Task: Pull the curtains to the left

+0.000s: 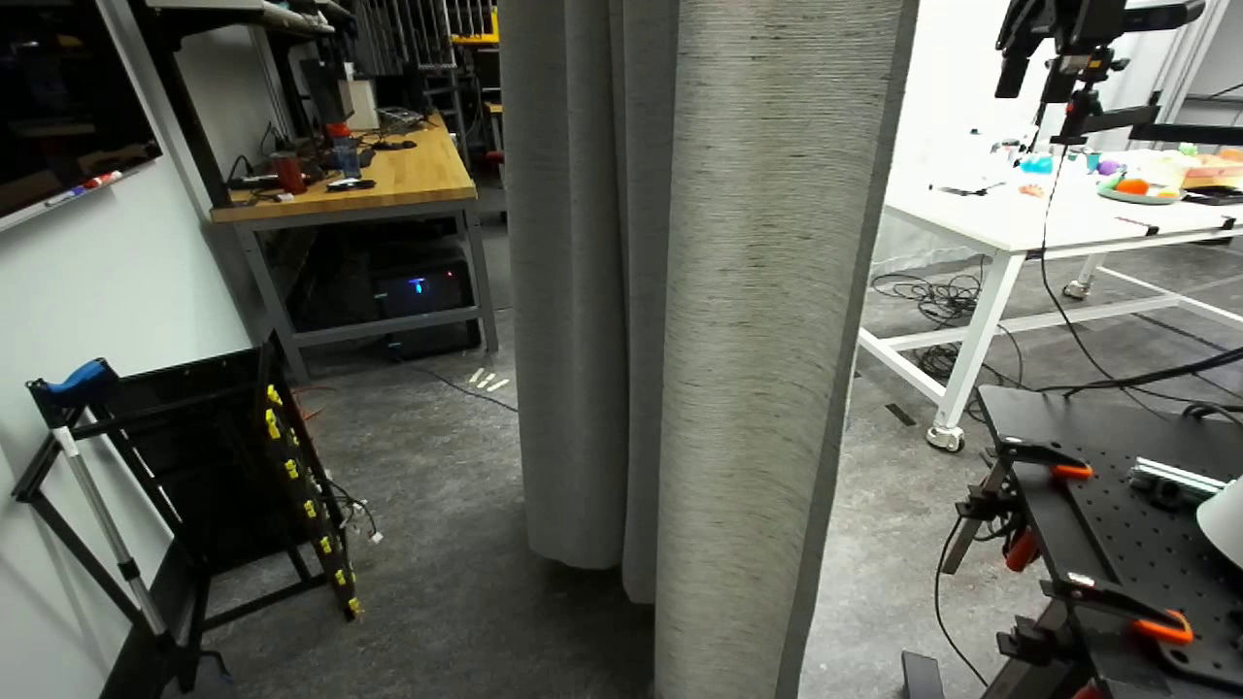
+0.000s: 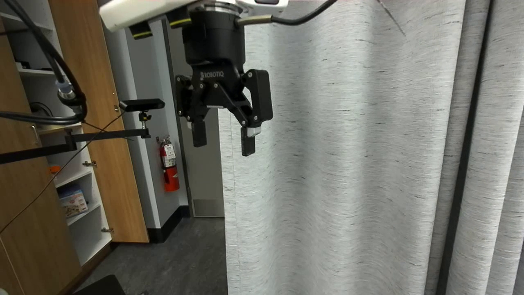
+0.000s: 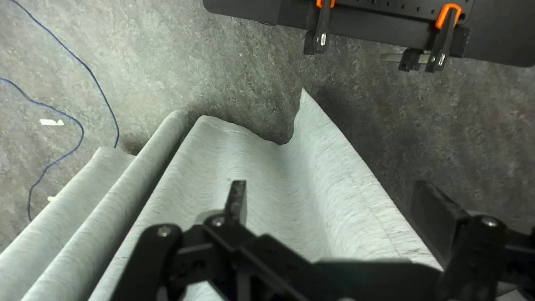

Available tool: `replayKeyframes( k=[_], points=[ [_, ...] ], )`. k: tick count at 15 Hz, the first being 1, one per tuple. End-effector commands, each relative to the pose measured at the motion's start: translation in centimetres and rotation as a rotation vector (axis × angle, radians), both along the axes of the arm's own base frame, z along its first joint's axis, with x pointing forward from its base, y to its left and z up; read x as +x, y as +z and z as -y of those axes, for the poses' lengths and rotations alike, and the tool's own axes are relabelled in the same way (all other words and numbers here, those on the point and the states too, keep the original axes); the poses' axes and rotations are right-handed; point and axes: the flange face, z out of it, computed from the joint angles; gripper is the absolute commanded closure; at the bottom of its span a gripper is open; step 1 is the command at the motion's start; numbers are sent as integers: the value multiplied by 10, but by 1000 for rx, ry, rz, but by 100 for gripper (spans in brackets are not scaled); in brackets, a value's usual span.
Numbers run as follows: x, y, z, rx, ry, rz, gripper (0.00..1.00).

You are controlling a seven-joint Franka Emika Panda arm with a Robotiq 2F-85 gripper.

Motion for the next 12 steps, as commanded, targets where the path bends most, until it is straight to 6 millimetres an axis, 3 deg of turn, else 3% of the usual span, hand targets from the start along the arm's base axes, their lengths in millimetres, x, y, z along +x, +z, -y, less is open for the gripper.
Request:
replayKeyframes(
  k=[1,6,12],
  points=[
    [-30,3,-24,5,157,4,0],
    [-56,2,-55,79,312,-15,0],
    [-86,19,-97,220,474,12,0]
  ],
)
